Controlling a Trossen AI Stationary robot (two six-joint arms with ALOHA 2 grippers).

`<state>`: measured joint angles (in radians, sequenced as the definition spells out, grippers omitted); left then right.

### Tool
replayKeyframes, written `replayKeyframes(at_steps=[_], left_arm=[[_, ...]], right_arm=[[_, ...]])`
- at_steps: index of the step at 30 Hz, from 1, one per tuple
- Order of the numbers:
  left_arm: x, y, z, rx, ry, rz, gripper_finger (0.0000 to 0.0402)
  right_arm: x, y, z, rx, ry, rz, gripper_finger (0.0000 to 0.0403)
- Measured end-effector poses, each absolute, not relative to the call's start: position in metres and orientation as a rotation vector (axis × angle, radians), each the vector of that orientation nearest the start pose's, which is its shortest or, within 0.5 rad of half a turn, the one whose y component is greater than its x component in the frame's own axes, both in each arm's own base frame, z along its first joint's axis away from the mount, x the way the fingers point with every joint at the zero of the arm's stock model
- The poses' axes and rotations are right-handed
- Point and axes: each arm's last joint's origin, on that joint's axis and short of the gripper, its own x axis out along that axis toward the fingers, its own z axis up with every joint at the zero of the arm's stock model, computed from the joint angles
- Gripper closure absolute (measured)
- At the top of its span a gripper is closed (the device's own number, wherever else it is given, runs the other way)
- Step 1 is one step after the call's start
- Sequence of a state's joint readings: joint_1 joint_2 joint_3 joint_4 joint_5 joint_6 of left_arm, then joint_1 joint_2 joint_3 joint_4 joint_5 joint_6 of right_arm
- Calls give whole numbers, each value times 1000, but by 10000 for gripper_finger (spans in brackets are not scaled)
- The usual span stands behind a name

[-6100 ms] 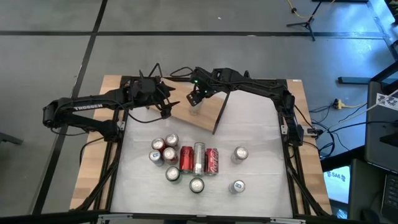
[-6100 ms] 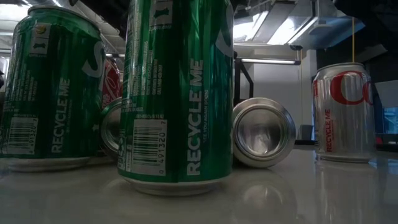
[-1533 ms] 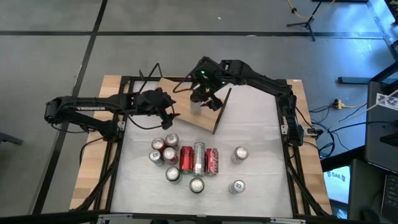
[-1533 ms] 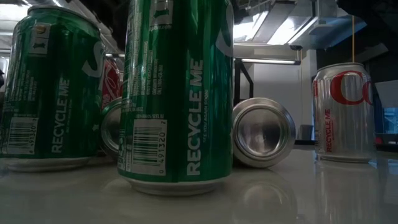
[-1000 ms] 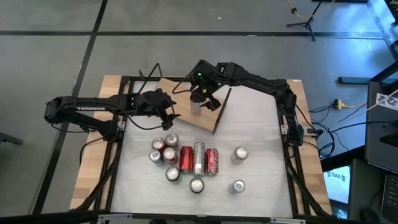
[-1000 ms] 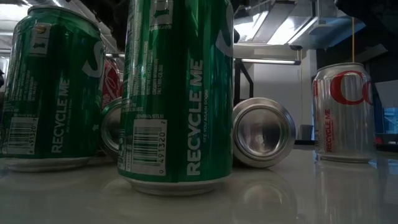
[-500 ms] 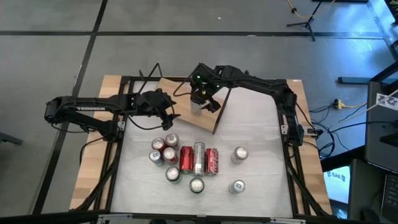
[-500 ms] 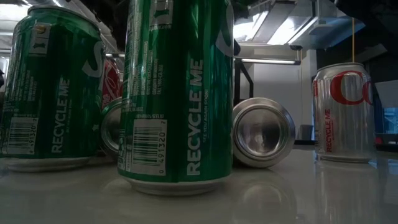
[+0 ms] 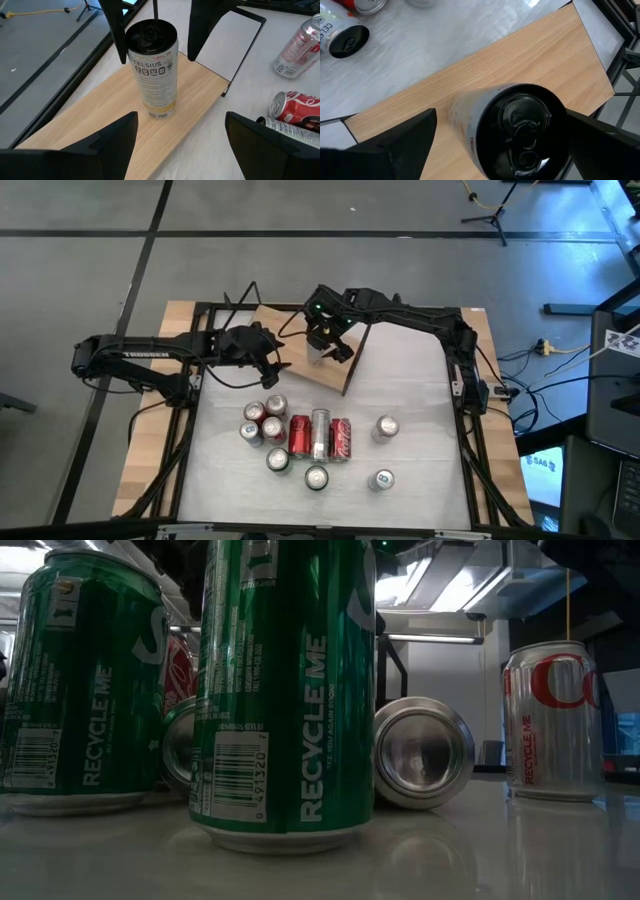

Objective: Place canned beverage on shelf
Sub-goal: Put the left white yellow soda can on the shelf

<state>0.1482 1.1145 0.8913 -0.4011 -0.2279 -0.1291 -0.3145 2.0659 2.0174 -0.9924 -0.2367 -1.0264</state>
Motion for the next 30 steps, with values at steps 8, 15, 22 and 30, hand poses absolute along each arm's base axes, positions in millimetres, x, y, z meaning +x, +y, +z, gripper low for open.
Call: replayKeyframes(at_steps=[8, 15, 22, 30], left_arm=[[230, 41, 289, -98, 603, 403, 114], [230, 41, 289, -98, 603, 403, 114], [230, 41, 289, -98, 603, 403, 114], [230, 41, 289, -98, 603, 404, 114]], right_arm=[[422, -130, 301, -653, 923, 436, 4], [422, -130, 301, -634, 936, 412, 17], [422, -131, 301, -623, 961, 378, 78], [422, -131, 301, -605, 961, 371, 139]])
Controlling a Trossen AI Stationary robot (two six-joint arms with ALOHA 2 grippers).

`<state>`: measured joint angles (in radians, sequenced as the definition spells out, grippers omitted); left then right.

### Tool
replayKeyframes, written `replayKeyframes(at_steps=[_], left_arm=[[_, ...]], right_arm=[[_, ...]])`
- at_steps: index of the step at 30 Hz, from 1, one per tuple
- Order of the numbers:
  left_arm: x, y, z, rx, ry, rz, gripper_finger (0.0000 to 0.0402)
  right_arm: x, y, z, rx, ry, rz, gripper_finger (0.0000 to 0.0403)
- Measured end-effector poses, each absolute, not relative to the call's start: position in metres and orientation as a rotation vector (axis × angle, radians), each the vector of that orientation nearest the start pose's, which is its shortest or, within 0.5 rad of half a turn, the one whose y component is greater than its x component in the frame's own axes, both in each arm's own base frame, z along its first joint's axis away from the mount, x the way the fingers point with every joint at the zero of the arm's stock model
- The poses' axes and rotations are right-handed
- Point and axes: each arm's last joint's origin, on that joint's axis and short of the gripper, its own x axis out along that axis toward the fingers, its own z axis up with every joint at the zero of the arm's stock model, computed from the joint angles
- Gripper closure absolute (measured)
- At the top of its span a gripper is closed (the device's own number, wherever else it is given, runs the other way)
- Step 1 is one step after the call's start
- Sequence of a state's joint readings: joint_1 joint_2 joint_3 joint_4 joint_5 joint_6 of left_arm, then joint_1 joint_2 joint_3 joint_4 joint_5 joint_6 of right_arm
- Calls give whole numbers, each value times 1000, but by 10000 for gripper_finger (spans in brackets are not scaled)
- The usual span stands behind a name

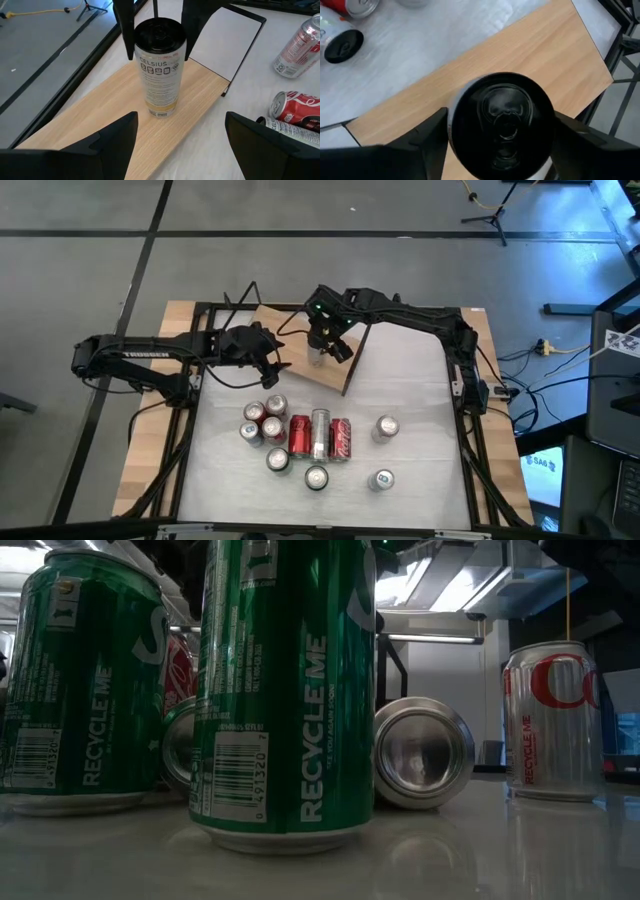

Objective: Place canned beverage on shelf
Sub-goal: Put the left white yellow soda can on the shelf

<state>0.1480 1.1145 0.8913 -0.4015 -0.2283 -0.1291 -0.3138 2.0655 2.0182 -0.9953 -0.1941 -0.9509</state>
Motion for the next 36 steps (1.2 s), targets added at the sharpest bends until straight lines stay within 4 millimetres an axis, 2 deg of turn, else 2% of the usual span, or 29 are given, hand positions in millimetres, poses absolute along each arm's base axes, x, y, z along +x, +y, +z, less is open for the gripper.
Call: replayKeyframes(at_steps=[11, 19, 30, 36], left_arm=[[230, 42, 289, -84, 601, 445, 114], [230, 42, 289, -81, 601, 453, 114], [230, 43, 289, -76, 600, 468, 114], [229, 44, 289, -57, 596, 524, 114]], right_arm=[[418, -132, 304, -538, 1016, 262, 129], [404, -133, 335, -464, 1053, 190, 134], [380, -165, 344, -216, 1119, 19, 135], [366, -170, 350, -131, 1150, -25, 134]])
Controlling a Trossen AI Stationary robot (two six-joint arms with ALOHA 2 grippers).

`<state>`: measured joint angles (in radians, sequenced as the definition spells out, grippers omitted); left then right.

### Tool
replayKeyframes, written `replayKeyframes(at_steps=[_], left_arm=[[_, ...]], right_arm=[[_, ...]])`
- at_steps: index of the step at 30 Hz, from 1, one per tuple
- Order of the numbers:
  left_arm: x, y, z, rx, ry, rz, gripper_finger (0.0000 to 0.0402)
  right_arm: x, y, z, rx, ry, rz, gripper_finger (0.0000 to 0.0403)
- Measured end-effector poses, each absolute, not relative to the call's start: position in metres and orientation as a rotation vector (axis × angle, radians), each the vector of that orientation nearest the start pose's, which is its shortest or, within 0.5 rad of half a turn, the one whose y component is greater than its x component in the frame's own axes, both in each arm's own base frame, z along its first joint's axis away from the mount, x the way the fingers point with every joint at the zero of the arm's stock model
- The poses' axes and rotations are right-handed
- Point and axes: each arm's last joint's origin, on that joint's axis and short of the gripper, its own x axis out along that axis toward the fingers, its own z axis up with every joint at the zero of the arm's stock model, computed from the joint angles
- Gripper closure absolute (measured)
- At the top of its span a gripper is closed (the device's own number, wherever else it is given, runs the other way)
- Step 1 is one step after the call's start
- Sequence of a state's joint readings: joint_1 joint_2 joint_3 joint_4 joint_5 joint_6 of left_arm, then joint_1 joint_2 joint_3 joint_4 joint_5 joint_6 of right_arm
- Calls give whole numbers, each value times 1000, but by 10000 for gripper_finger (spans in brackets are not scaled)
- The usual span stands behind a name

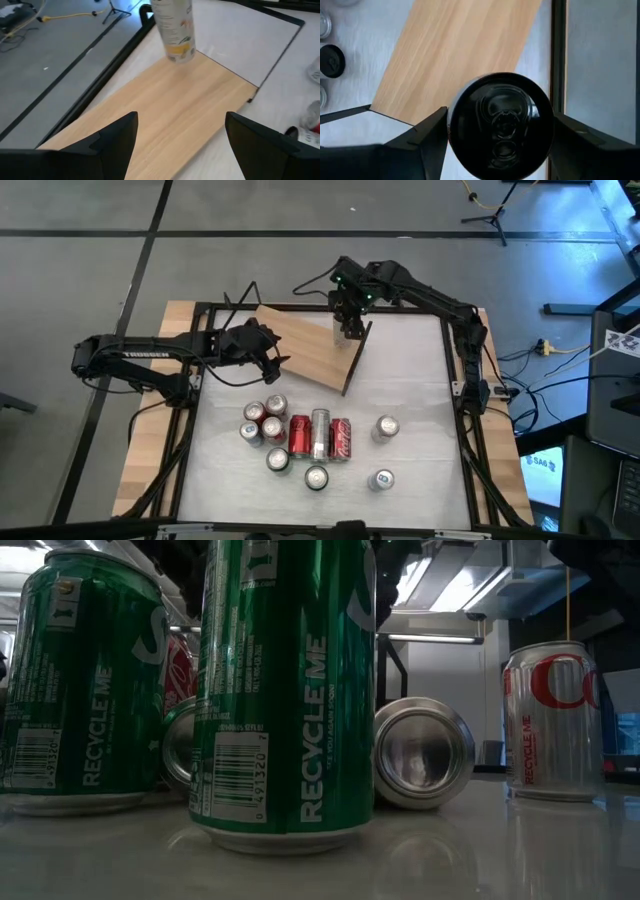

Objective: Place canned beverage on shelf
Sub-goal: Put the left white yellow soda can on the shelf

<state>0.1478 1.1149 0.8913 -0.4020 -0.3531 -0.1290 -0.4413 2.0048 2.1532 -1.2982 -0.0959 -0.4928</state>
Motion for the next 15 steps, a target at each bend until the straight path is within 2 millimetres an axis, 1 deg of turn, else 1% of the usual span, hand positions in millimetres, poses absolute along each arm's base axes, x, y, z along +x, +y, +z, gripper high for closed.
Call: replayKeyframes(at_steps=[2, 9, 15], left_arm=[[229, 44, 289, -56, 596, 528, 114], [229, 44, 290, -58, 588, 529, 114], [230, 45, 291, -60, 575, 529, 114]], right_arm=[[365, -169, 353, -119, 1146, -36, 133], [352, -163, 370, -109, 1119, -63, 132], [334, -158, 373, -79, 1120, -91, 136]])
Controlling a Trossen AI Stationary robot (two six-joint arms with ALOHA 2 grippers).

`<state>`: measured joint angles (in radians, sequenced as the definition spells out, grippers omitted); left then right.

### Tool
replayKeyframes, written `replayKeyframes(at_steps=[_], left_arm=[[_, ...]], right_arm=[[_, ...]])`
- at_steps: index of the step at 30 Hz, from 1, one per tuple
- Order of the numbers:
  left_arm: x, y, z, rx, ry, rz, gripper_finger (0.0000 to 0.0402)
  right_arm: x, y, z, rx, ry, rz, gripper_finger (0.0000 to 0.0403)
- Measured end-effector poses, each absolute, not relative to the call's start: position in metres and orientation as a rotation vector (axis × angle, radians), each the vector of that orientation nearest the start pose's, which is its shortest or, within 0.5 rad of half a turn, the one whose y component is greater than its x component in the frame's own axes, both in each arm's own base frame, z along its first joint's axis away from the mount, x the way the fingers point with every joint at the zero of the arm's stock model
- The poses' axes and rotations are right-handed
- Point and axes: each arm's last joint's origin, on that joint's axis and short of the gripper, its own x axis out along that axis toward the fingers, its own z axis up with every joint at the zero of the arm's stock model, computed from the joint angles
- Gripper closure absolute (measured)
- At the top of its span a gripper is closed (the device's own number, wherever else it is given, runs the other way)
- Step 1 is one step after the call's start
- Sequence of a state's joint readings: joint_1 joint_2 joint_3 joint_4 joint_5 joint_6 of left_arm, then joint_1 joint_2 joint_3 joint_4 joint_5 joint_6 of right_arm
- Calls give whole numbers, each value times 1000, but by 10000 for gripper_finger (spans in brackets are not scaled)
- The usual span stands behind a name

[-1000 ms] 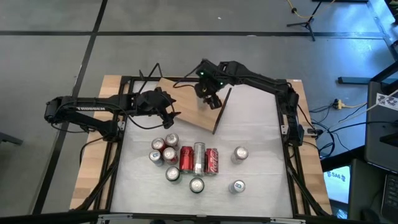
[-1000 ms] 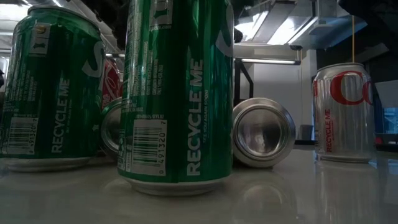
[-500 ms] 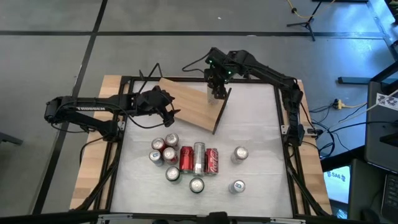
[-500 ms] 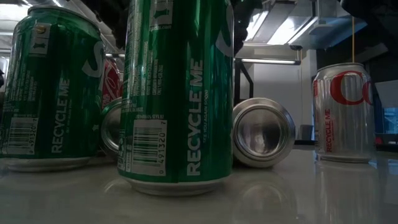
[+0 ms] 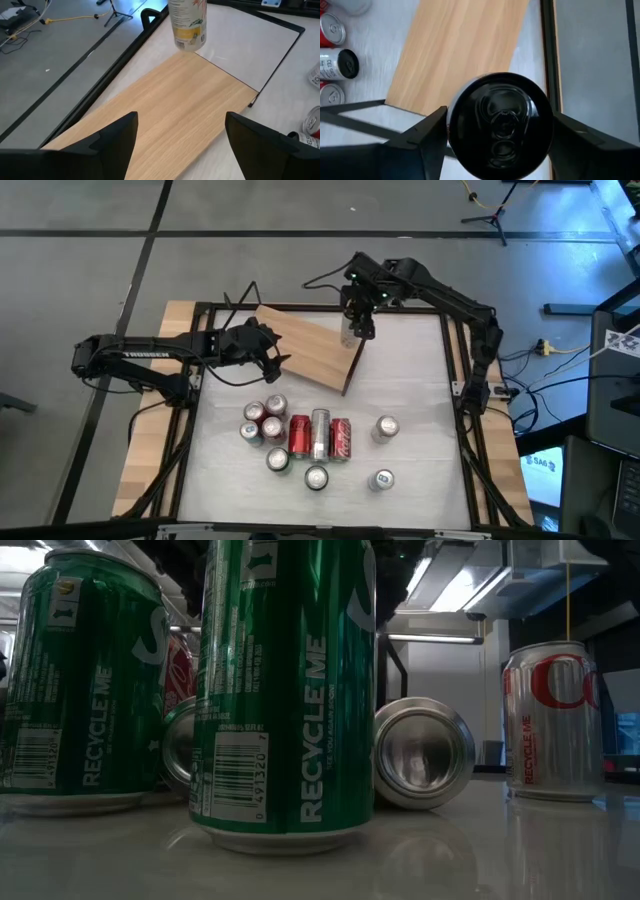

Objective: Place canned beverage on shelf
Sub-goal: Put the left white yellow soda can on the shelf

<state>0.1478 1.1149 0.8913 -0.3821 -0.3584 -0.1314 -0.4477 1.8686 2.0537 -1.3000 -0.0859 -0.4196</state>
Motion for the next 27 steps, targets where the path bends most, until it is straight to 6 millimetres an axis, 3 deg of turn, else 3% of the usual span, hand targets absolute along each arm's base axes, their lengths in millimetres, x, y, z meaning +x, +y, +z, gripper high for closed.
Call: replayKeyframes(at_steps=[7, 11, 18, 27], left_arm=[[230, 45, 291, -60, 572, 530, 114], [230, 45, 291, -60, 572, 529, 114], [230, 45, 291, -59, 573, 529, 114], [230, 45, 291, -59, 573, 529, 114]], right_arm=[[320, -152, 369, -101, 991, -209, 139], [314, -150, 354, -93, 950, -283, 136], [312, -150, 329, -39, 991, -311, 135], [311, -149, 327, -16, 996, -312, 135]])
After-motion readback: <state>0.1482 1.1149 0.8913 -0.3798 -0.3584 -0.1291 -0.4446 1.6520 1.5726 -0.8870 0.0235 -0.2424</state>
